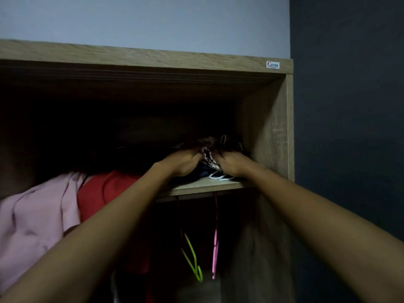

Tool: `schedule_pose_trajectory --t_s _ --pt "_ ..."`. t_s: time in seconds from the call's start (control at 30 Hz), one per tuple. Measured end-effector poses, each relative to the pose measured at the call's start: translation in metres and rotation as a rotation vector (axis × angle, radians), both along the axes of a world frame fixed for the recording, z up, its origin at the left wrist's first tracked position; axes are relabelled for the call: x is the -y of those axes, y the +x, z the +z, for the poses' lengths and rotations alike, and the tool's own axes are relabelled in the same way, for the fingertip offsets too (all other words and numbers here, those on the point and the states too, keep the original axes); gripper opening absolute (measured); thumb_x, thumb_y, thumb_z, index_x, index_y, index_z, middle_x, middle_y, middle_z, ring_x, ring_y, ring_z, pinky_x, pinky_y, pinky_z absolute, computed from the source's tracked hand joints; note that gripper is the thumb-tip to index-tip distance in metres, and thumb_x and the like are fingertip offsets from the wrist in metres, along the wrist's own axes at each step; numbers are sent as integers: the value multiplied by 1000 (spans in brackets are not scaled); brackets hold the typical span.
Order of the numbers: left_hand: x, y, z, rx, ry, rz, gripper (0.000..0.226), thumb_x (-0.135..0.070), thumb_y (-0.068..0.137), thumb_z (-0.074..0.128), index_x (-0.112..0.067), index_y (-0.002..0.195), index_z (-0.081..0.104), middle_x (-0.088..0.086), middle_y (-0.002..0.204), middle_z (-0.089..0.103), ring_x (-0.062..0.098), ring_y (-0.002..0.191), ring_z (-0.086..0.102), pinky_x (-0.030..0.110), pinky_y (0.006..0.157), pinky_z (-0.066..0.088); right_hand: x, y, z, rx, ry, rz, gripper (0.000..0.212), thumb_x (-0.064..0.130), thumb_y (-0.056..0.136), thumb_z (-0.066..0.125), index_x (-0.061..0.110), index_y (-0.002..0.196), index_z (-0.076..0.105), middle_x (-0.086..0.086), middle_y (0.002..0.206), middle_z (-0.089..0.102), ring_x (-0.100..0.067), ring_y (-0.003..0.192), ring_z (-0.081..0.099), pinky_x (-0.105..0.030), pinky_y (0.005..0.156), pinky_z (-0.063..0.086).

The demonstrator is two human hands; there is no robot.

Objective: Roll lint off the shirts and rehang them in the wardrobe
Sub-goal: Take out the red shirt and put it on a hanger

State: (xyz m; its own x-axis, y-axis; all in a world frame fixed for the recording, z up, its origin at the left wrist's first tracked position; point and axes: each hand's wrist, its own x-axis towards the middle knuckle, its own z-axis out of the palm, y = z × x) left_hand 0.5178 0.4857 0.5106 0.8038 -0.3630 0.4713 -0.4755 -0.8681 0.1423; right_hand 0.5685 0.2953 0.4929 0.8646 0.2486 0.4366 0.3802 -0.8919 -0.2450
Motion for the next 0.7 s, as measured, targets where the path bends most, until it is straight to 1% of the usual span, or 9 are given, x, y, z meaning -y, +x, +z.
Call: schedule_pose_trajectory --t_s 0.1,0.2,0.3,0.4,0.47,0.53,0.6,0.63,0.7 --pt "-4 -2 5 -27 36 28 48 -35 108 32 -21 155 35 7 162 33 25 148 32 30 115 25 -7 -12 10 -44 41 -5 82 74 87 18 27 152 34 -12 156 39 -32 142 39 -42 117 33" --pt "-15 -10 15 0 52 99 48 -33 105 42 -24 153 38 9 156 44 29 139 44 33 109 35 -13 -29 28 -11 58 -41 56 49 94 48 18 141 50 -15 141 56 -35 125 54 -39 104 46" --pt "-44 -22 23 48 34 260 50 -27 102 50 -17 151 42 15 149 50 32 131 50 34 104 41 -23 -49 43 122 104 -136 44 30 90 61 16 131 55 -16 132 58 -36 118 57 -43 98 51" --pt "-90 -31 22 55 4 551 56 -42 99 54 -9 144 48 19 146 51 35 131 51 39 105 43 -47 -75 48 342 128 -55 41 28 90 60 17 129 54 -16 125 57 -36 115 55 -49 97 50" --pt "-120 -41 16 33 30 752 70 -61 91 55 -13 143 51 16 145 52 35 131 52 42 105 42 -72 -85 46 407 157 53 36 32 89 59 17 121 56 -15 119 57 -34 110 56 -47 92 52" --pt "-144 -52 9 -1 80 892 86 -77 79 58 -18 141 52 13 142 56 34 130 54 43 105 42 -100 -85 41 374 188 153 31 36 85 60 18 111 59 -13 112 61 -32 102 60 -43 86 54" --pt "-159 -54 0 -100 94 914 92 -77 74 65 -18 143 51 12 143 56 33 129 56 41 103 45 -127 -79 35 282 209 219 27 40 81 60 20 99 60 -11 105 65 -32 96 63 -40 81 56" --pt "-162 -53 -5 -131 90 878 89 -72 76 67 -16 143 51 14 143 57 34 128 57 41 103 47 -140 -75 31 236 210 241 26 40 80 60 20 96 61 -10 102 67 -32 94 64 -40 80 56" --pt "-162 -49 -15 -63 80 767 68 -53 86 69 -10 137 56 20 135 60 39 120 61 42 98 53 -162 -67 23 184 202 281 23 38 81 61 18 93 63 -10 99 68 -31 93 65 -37 79 56"
